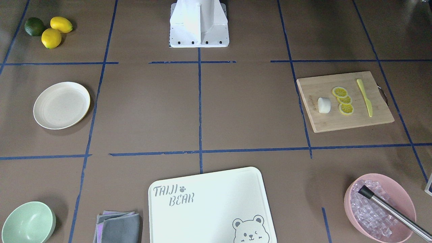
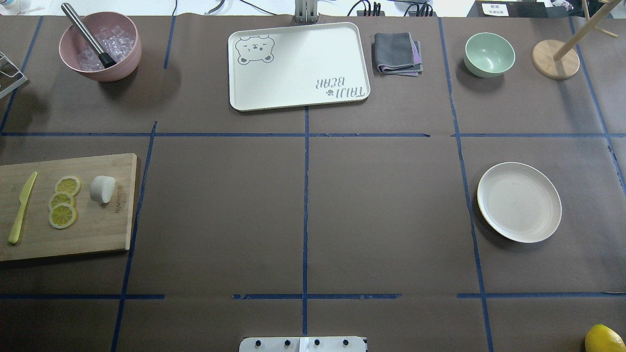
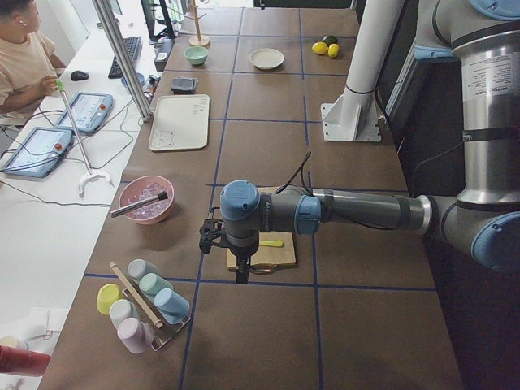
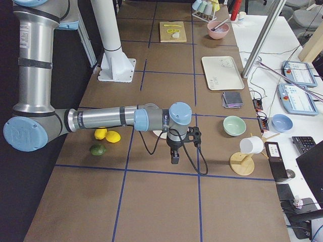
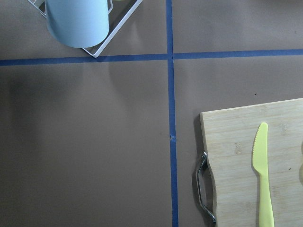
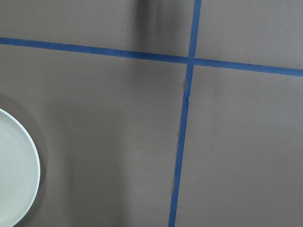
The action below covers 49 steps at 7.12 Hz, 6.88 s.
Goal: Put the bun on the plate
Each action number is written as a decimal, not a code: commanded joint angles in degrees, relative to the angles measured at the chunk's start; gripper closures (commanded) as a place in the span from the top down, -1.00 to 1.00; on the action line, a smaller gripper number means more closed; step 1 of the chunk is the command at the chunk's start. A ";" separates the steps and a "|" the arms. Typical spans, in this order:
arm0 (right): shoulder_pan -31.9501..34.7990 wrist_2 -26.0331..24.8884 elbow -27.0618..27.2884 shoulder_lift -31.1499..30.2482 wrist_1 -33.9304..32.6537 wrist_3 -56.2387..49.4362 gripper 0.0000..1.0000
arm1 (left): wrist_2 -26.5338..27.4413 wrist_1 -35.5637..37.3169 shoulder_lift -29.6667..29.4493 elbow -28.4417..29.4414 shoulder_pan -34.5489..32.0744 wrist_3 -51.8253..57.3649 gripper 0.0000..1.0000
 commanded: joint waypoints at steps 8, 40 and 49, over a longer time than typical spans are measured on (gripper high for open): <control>-22.30 -1.63 -13.47 2.14 50.14 42.79 0.98 | -0.09 0.09 0.18 -0.56 0.00 0.00 1.00; -36.55 -8.91 -13.43 33.88 21.50 58.36 1.00 | -0.09 -0.17 0.26 -0.91 0.44 0.00 1.00; 7.40 1.85 -6.59 0.71 7.30 -7.64 1.00 | -0.08 -0.17 -4.63 0.57 1.14 -0.26 1.00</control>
